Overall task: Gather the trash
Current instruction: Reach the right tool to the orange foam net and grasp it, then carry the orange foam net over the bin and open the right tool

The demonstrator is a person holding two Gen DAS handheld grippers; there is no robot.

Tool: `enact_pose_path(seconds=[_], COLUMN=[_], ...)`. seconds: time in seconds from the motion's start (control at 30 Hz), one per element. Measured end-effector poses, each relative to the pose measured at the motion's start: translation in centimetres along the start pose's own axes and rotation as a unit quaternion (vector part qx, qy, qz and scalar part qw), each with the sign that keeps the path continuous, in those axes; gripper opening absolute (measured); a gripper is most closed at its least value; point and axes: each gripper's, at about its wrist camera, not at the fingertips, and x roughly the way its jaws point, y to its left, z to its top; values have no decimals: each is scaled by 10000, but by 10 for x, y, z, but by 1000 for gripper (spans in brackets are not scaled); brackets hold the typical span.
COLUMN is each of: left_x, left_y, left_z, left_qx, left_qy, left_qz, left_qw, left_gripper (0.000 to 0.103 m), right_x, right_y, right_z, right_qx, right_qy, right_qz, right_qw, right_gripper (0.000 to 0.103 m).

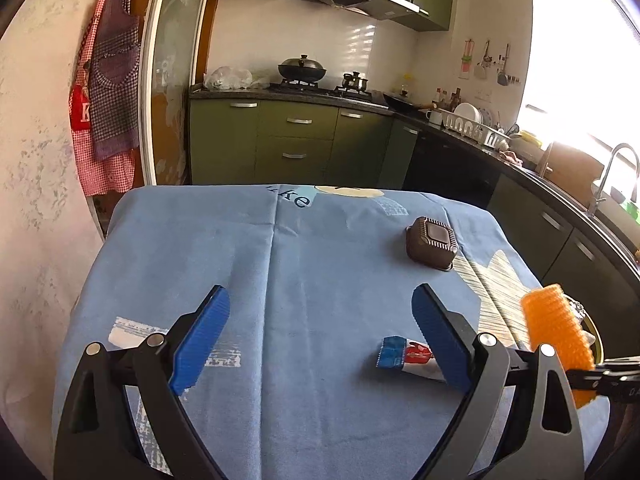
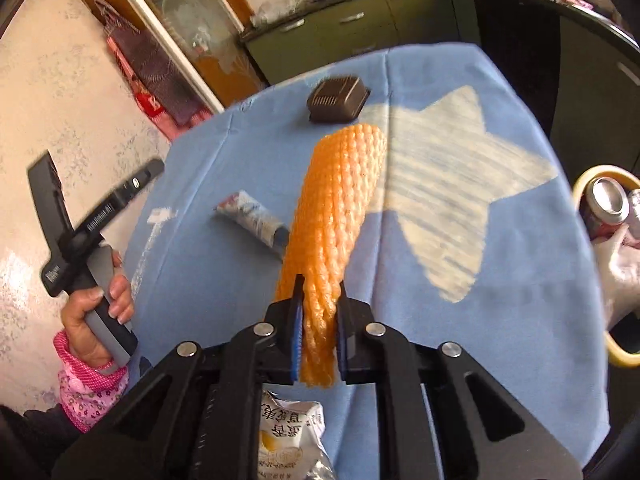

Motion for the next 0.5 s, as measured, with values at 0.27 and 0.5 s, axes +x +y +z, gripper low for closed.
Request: enact_pose_path(seconds=[0.27,0.5], left_x=[4,6], left_y=[-2,-5], left_z=[-3,-6], left_qx=[77,171], left_qy=[23,68], left_qz=[55,80], left_qw=[10000,9998], left_gripper=[91,91], right_x=[-87,-81], right_y=[-101,-185], right_z=[-6,-21], right_qx=[805,1657], right_qy=[-1045,-946], right_qz=[-1885,-2792], right_qw=[9732,9411], right_gripper=[14,16])
